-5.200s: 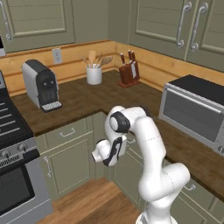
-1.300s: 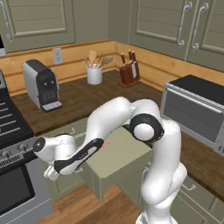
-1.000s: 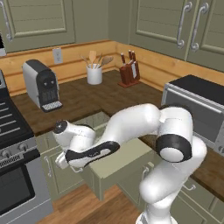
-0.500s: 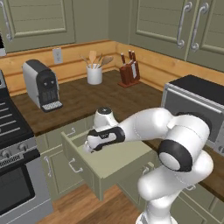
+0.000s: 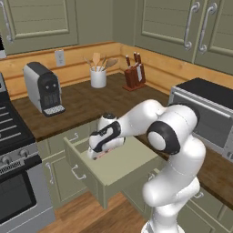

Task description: Take a straw from the drawer in front and place it inside the glass cup on the dining counter.

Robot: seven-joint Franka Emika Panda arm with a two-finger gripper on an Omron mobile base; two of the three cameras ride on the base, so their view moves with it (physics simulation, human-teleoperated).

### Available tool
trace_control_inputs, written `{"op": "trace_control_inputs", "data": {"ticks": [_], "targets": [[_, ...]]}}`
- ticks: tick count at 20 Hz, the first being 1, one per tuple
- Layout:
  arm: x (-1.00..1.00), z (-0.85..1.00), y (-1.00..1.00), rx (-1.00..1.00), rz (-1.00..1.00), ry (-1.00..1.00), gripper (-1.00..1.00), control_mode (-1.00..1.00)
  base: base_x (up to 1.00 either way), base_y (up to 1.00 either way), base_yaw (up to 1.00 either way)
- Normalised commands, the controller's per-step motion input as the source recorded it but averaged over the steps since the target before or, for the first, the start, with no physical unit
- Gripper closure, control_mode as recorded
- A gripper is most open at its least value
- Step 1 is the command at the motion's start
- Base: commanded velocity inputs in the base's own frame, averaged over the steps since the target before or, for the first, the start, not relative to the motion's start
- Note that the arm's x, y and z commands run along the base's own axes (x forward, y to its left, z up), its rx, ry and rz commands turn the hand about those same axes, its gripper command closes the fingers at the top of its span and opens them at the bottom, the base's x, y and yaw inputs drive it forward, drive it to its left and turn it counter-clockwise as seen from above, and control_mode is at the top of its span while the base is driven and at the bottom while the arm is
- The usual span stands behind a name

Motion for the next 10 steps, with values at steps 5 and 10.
{"op": "trace_control_inputs", "data": {"ticks": [5,10], "targets": [[0.2,-0.39,0.24,0.0,0.0,0.03,-1.0,-1.0,0.0,0.0,0.0],[0.25,-0.39,0.22,0.0,0.0,0.07,-1.0,-1.0,0.0,0.0,0.0]]}}
